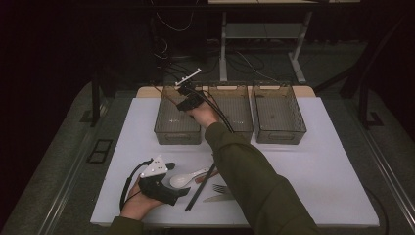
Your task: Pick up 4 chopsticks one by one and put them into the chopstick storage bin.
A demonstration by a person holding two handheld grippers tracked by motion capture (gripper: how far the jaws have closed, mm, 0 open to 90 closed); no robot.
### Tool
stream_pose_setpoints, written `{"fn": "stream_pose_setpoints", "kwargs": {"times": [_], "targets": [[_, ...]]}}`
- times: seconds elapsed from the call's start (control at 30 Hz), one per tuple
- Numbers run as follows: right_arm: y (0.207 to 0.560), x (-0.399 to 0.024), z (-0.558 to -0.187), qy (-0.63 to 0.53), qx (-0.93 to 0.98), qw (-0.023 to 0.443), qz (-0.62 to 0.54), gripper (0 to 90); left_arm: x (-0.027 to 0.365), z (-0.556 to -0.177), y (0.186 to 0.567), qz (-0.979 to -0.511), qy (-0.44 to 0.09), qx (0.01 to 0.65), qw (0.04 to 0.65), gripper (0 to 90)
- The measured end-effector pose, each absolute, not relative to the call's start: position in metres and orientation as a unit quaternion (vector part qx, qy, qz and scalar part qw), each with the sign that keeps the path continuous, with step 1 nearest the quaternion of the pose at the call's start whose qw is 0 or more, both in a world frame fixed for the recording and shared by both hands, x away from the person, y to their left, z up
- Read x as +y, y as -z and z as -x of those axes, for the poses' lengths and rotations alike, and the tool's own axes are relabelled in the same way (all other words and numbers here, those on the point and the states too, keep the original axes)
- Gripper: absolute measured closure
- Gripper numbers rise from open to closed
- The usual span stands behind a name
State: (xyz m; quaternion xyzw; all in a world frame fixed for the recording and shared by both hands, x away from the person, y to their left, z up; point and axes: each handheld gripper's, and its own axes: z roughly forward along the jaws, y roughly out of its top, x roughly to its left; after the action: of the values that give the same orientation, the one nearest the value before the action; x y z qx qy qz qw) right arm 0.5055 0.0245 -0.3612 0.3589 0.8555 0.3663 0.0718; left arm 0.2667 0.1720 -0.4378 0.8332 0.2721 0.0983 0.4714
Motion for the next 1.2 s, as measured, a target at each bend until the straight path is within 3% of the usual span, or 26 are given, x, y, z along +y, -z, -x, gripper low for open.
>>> {"fn": "stream_pose_setpoints", "kwargs": {"times": [0.53,0.6,0.7,1.2], "targets": [[0.379,0.036,-0.507,-0.343,0.863,0.064,-0.365,82.9,0.175,-0.267,0.437,-0.833,-0.099,0.274,0.471,0.0],[0.380,0.036,-0.507,-0.341,0.862,0.072,-0.368,71.8,0.175,-0.267,0.437,-0.832,-0.099,0.274,0.471,0.0],[0.379,0.034,-0.508,-0.342,0.862,0.073,-0.368,65.3,0.175,-0.267,0.437,-0.832,-0.099,0.275,0.471,0.0],[0.357,0.010,-0.502,-0.379,0.852,0.069,-0.354,46.9,0.174,-0.268,0.438,-0.833,-0.100,0.274,0.470,0.0]]}}
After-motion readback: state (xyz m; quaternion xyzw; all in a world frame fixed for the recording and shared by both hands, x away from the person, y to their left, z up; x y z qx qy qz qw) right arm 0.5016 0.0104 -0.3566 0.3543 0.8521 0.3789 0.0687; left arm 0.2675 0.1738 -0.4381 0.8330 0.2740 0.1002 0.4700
